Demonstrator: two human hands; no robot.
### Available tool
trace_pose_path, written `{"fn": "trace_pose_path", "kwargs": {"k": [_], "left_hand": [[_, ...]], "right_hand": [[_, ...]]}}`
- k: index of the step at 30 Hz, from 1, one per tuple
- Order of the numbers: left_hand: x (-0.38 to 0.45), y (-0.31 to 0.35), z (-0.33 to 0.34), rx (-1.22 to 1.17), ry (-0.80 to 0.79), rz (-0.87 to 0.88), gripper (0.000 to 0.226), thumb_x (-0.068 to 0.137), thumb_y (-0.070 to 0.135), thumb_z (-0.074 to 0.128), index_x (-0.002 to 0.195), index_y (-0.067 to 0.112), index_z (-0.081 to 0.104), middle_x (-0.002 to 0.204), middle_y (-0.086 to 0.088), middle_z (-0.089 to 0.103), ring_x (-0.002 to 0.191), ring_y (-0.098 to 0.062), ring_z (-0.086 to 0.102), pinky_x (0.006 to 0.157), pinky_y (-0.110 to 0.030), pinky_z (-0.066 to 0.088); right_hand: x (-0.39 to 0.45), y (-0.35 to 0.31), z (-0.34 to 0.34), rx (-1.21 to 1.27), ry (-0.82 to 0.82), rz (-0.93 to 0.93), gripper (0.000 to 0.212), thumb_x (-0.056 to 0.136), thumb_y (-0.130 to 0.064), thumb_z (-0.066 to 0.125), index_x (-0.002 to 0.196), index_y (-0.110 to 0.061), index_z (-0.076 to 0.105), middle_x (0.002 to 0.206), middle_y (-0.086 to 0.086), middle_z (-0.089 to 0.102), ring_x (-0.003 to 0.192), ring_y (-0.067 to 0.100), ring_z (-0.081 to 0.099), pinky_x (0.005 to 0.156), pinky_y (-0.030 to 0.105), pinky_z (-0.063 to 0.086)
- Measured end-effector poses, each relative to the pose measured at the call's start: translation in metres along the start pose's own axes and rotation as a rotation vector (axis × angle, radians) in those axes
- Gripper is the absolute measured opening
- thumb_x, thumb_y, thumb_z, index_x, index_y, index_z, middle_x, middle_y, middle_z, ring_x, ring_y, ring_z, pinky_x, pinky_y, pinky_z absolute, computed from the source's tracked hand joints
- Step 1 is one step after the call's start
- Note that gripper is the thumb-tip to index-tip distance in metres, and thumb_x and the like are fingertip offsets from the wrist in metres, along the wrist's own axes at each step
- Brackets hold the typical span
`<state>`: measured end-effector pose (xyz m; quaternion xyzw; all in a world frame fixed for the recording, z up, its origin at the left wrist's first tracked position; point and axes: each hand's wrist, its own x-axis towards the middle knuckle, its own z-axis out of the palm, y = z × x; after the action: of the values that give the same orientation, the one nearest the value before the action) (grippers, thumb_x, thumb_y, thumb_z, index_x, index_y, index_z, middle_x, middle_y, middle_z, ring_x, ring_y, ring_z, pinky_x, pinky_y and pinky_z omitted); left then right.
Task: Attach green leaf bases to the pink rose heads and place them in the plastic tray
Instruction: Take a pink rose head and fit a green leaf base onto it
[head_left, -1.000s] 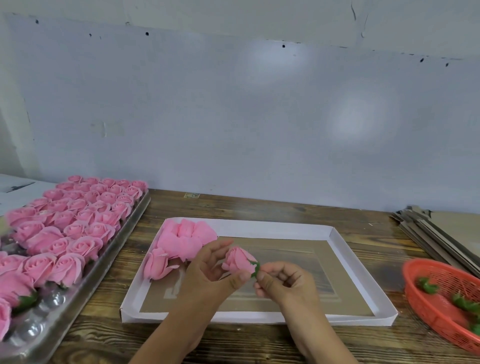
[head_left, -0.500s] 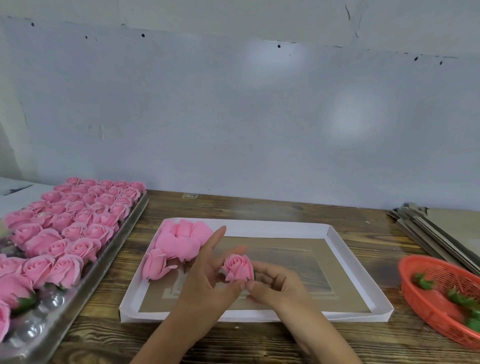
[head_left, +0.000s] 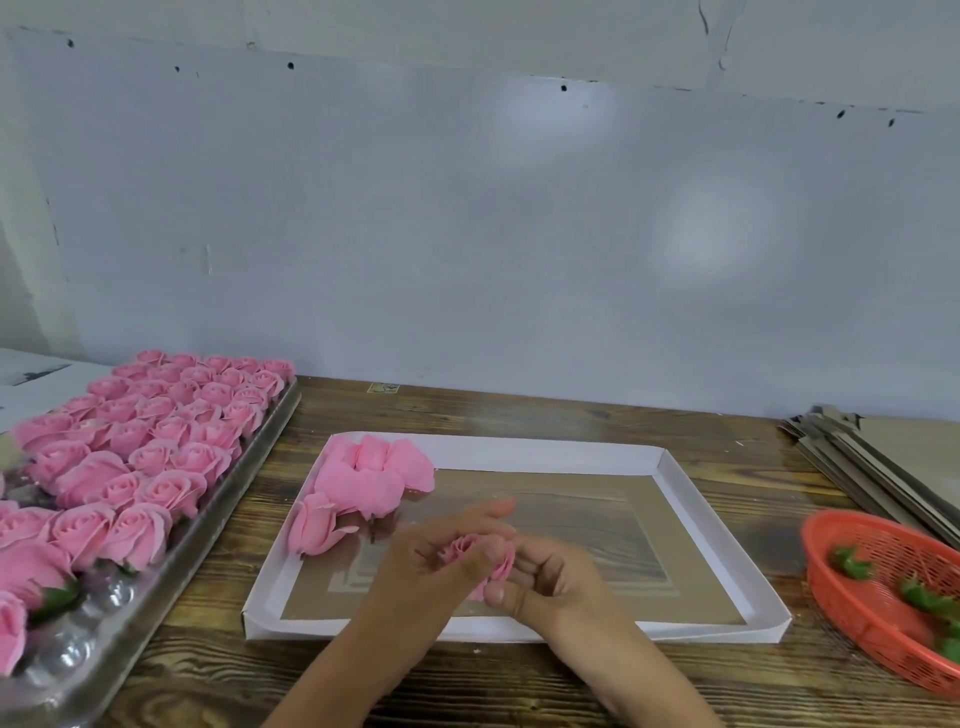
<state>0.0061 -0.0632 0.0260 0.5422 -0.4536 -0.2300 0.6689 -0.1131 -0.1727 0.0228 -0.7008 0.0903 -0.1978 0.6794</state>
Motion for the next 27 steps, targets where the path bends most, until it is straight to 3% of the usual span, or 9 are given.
{"fn": "trace_pose_path", "kwargs": {"k": [3,7,9,11,15,17,19,22,27], "left_hand": [[-0.001,0.000,0.001,0.077,-0.117,-0.098,0.019,0.079,0.042,0.080,0.098,0.044,0.077,0.101,0.020,0.076,0.102,-0.001,0.070,0.094,-0.023,0.055],[-0.004,0.000,-0.003,0.091,-0.133,-0.118,0.063,0.058,0.065,0.087,0.116,0.063,0.060,0.122,0.022,0.068,0.113,0.000,0.065,0.090,-0.020,0.053],[-0.003,-0.001,-0.006,0.048,-0.032,-0.075,0.066,0.059,0.076,0.080,0.119,0.055,0.063,0.125,0.020,0.065,0.115,-0.003,0.064,0.087,-0.018,0.054],[-0.002,0.000,-0.007,0.066,0.030,-0.008,0.051,0.067,0.078,0.071,0.104,0.043,0.075,0.119,0.013,0.070,0.116,-0.003,0.063,0.089,-0.016,0.052],[-0.001,0.000,-0.003,0.034,0.001,0.003,0.042,0.077,0.062,0.073,0.075,0.021,0.079,0.083,-0.010,0.077,0.112,-0.007,0.067,0.085,-0.014,0.052],[-0.001,-0.001,-0.002,0.046,-0.045,-0.032,0.027,0.079,0.051,0.073,0.074,0.026,0.080,0.072,-0.010,0.075,0.114,-0.008,0.067,0.086,-0.017,0.052],[0.000,-0.002,-0.002,0.059,-0.079,-0.099,0.016,0.073,0.047,0.076,0.075,0.032,0.081,0.087,0.003,0.079,0.111,-0.008,0.068,0.077,-0.021,0.056],[-0.002,-0.002,-0.001,0.055,-0.081,-0.145,0.029,0.065,0.047,0.082,0.093,0.039,0.079,0.110,0.014,0.074,0.104,-0.008,0.070,0.074,-0.021,0.057],[-0.005,0.003,-0.003,0.000,0.026,-0.052,0.046,0.069,0.068,0.076,0.105,0.038,0.074,0.102,0.002,0.072,0.092,-0.006,0.070,0.078,-0.017,0.055]], "right_hand": [[0.000,-0.004,0.000,-0.026,-0.004,0.003,0.029,0.090,-0.001,0.066,0.119,0.001,0.066,0.114,0.014,0.072,0.111,0.026,0.067,0.099,0.036,0.052],[-0.001,-0.006,0.000,-0.030,0.027,-0.002,0.028,0.090,0.006,0.062,0.116,-0.003,0.069,0.111,0.011,0.074,0.110,0.024,0.068,0.098,0.033,0.052],[-0.001,-0.007,0.001,-0.087,0.034,-0.049,0.023,0.091,0.005,0.062,0.107,-0.008,0.072,0.103,0.006,0.076,0.104,0.019,0.070,0.095,0.030,0.052],[-0.001,-0.009,0.004,-0.170,0.002,-0.099,0.028,0.092,0.006,0.061,0.099,-0.019,0.073,0.097,-0.003,0.076,0.101,0.013,0.069,0.093,0.024,0.049],[-0.002,-0.015,0.008,-0.221,-0.043,-0.132,0.037,0.093,-0.001,0.063,0.091,-0.037,0.073,0.093,-0.003,0.075,0.101,0.013,0.069,0.090,0.018,0.048],[-0.003,-0.015,0.008,-0.219,-0.048,-0.145,0.032,0.093,-0.004,0.064,0.089,-0.034,0.074,0.097,0.002,0.075,0.102,0.016,0.069,0.091,0.020,0.048],[-0.003,-0.014,0.008,-0.196,-0.058,-0.140,0.027,0.093,-0.005,0.064,0.099,-0.028,0.076,0.105,0.000,0.075,0.105,0.013,0.068,0.090,0.019,0.048],[-0.003,-0.010,0.006,-0.164,-0.045,-0.104,0.027,0.095,-0.005,0.061,0.118,-0.015,0.071,0.112,0.001,0.074,0.108,0.016,0.068,0.092,0.022,0.050],[-0.002,-0.008,0.003,-0.189,0.033,-0.079,0.022,0.091,0.000,0.064,0.110,-0.009,0.073,0.107,0.002,0.076,0.107,0.015,0.069,0.095,0.030,0.051]]}}
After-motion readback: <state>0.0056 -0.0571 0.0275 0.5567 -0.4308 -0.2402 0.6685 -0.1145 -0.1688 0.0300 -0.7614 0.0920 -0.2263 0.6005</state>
